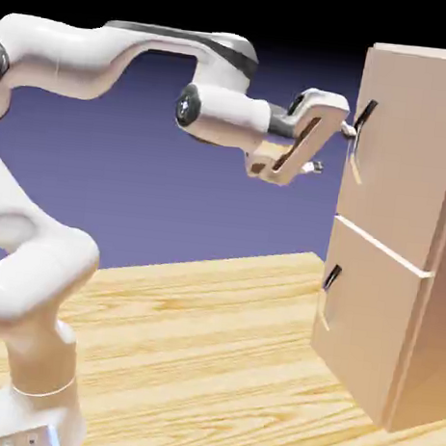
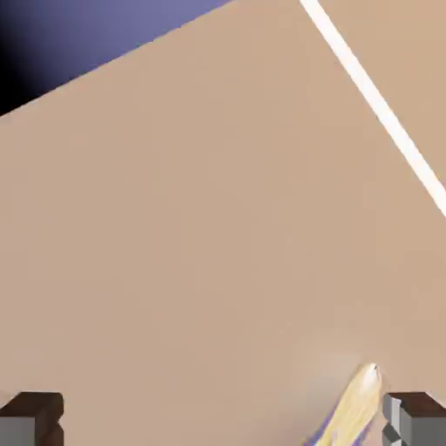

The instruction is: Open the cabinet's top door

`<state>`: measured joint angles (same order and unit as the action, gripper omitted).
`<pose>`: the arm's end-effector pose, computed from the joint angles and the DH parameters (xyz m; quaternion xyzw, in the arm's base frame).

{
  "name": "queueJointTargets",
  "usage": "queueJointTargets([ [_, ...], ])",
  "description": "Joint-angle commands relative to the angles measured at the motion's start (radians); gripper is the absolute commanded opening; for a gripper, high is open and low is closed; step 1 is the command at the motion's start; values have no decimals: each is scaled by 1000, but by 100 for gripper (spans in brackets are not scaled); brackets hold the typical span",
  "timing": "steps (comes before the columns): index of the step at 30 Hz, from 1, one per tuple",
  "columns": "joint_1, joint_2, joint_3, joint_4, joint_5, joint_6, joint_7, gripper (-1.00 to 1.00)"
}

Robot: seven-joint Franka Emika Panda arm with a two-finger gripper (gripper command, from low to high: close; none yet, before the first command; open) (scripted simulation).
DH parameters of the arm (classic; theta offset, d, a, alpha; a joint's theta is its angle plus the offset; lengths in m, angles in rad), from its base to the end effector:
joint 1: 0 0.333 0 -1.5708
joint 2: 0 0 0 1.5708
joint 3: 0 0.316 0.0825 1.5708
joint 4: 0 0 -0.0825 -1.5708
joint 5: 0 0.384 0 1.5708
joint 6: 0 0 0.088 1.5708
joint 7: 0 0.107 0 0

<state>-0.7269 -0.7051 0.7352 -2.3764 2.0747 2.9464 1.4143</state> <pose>0.4079 0.0019 0.5733 -0.0156 0.7758 -0.0327 0.6300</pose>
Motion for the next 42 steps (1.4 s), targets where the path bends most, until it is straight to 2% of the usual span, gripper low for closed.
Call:
queueJointTargets([
  [1, -16, -3, 15, 9, 44, -2, 14, 0],
  [18, -279, -51, 277, 164, 783, -34, 254, 0],
  [20, -284, -52, 283, 167, 798, -35, 259, 0],
  [26, -490, 22, 440, 312, 823, -43, 232, 0],
  [27, -490, 22, 440, 312, 823, -43, 232, -100],
  [42, 17, 248, 15, 195, 822, -101, -89, -100],
])
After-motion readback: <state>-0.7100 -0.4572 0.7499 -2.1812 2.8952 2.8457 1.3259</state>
